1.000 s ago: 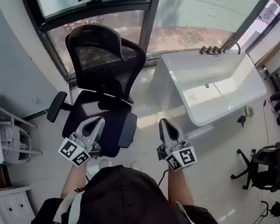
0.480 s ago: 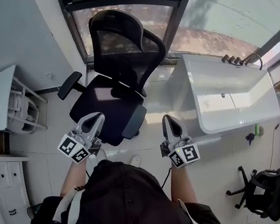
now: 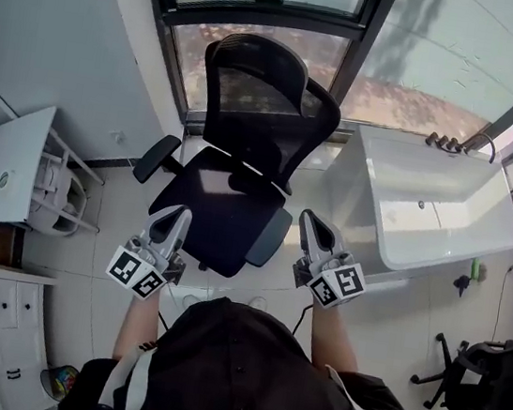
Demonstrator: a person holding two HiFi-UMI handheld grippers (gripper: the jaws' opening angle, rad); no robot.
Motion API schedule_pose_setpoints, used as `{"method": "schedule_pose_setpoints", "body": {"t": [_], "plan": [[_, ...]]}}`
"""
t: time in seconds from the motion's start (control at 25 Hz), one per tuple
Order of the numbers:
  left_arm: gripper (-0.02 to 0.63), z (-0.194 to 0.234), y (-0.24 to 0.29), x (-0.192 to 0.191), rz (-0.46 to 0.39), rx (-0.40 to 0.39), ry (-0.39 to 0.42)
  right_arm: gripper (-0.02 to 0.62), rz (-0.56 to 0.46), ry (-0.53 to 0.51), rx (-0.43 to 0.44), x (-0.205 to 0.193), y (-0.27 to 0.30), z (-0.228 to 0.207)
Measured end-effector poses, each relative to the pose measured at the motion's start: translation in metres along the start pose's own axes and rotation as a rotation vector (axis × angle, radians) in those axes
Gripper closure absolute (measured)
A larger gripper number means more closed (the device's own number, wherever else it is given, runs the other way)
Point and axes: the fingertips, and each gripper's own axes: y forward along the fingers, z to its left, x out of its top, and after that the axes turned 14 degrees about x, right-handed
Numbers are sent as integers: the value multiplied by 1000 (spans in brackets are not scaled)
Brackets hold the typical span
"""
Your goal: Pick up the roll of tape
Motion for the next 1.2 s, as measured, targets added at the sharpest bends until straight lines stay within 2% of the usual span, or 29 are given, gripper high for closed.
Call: {"method": "schedule_pose_setpoints", "body": {"t": [0.28, 0.64, 1.2], "plan": [[604, 52, -45, 15, -44, 140, -1, 591, 56, -5, 118, -21, 58, 28], [604, 109, -98, 43, -115, 279, 7, 591, 67, -17, 246, -31, 126, 72], [604, 176, -180, 69, -137, 407, 34, 591, 106, 10, 376, -65, 205, 144]]}}
